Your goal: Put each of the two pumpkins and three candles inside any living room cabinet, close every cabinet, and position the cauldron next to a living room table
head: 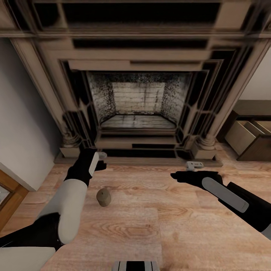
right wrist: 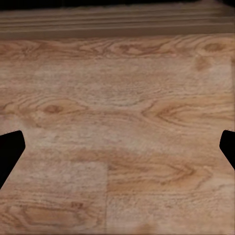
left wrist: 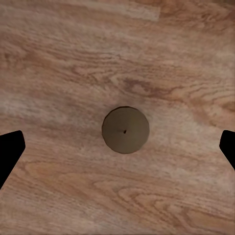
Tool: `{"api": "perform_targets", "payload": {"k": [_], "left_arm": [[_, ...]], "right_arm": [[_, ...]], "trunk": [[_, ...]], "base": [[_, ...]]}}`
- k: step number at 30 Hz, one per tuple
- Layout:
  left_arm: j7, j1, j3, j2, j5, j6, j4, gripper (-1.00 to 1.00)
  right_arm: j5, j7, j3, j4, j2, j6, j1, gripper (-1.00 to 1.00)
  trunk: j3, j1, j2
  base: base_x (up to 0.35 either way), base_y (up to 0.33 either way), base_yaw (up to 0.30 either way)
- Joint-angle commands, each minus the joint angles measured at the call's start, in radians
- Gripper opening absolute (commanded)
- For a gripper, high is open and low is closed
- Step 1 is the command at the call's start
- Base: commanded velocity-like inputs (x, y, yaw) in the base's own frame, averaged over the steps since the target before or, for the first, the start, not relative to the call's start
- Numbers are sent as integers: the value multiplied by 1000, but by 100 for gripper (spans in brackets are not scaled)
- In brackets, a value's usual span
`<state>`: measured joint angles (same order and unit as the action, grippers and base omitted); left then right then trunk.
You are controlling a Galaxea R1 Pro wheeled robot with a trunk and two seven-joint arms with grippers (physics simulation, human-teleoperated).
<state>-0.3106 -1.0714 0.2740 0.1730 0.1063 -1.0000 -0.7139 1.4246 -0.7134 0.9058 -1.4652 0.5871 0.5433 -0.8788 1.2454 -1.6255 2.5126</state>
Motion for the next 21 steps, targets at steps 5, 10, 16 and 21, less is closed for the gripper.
{"api": "perform_targets", "payload": {"k": [5,10,16,21], "left_arm": [[5,-1,7,1,10,-8,-10,100],[5,-1,8,1,9,-8,-12,100],[5,-1,8,1,9,-7,-12,100],[2,-1,2,1,9,-6,-25,100]], "right_arm": [[7,-8,2,-1,1,0,-1,100],[8,-8,4,0,0,0,-2,100],[8,-6,8,0,-1,0,-2,100],[8,-6,25,-1,-2,-1,-2,100]], "trunk": [[20,-2,2],[40,-4,3],[63,-7,4],[82,-9,5]], "base": [[0,0,0],[0,0,0],[0,0,0],[0,0,0]]}}
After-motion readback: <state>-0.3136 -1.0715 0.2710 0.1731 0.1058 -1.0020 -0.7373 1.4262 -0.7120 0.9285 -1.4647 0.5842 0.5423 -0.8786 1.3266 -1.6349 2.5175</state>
